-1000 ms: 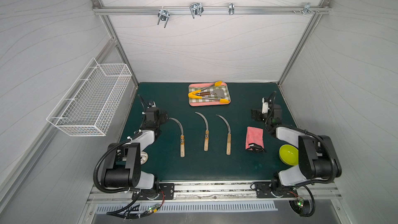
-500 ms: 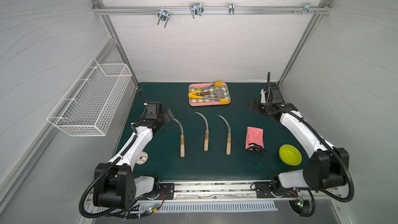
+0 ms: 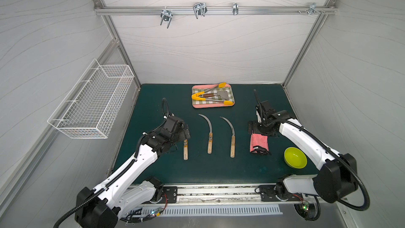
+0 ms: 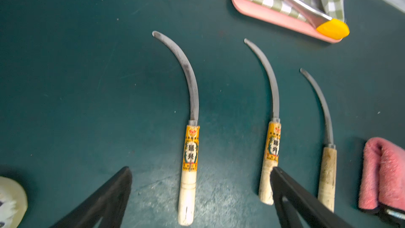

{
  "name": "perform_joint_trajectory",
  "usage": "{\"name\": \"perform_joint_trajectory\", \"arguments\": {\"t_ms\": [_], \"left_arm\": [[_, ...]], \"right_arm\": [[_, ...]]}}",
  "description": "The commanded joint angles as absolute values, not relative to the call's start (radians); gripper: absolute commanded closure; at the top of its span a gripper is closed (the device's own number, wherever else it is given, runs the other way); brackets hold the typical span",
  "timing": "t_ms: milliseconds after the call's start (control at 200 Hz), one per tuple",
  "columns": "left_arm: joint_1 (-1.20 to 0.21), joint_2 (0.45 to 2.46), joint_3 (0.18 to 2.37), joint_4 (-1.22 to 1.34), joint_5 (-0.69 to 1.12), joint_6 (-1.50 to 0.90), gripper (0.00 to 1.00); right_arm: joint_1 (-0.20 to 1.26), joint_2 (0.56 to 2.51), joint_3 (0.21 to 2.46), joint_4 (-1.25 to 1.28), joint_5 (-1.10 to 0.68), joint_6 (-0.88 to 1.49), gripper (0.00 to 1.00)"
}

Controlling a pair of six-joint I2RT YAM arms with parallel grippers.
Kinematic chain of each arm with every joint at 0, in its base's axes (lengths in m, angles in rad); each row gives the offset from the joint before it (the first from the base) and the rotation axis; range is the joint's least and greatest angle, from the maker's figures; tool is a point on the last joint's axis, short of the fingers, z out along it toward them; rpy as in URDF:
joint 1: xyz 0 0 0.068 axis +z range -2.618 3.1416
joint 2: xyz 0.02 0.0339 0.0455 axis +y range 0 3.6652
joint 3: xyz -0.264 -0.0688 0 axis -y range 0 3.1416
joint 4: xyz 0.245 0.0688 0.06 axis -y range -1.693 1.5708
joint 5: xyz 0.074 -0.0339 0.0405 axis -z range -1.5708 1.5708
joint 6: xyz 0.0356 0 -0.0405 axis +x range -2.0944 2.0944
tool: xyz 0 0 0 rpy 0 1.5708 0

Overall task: Wipe small sickles with rags
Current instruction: Pick up the rag from the center of the board.

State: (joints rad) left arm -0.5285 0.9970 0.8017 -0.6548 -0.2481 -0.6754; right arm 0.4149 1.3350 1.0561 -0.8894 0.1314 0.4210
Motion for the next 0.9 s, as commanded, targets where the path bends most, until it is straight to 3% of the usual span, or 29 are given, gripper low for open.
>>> {"name": "perform_joint_trajectory", "arguments": {"t_ms": [0, 195, 765, 895], "left_arm": [[-0.576, 0.988, 0.802, -0.700, -0.307, -0.725, 0.01], [-0.653, 0.986, 0.801, -0.695, -0.321, -0.748, 0.01], [-0.753, 1.026, 0.798, -0.702, -0.331, -0.788, 0.01], [-0.759, 1.032, 0.802, -0.704, -0.329, -0.786, 0.01]], "right_arm": [[0.409, 1.361, 1.034, -0.941, 0.133, 0.449, 0.09], [0.359, 1.417, 0.985, -0.885, 0.058, 0.449, 0.22], [0.341, 1.670, 0.977, -0.797, 0.015, 0.442, 0.25], [0.333, 1.711, 0.991, -0.799, 0.017, 0.434, 0.31]]}}
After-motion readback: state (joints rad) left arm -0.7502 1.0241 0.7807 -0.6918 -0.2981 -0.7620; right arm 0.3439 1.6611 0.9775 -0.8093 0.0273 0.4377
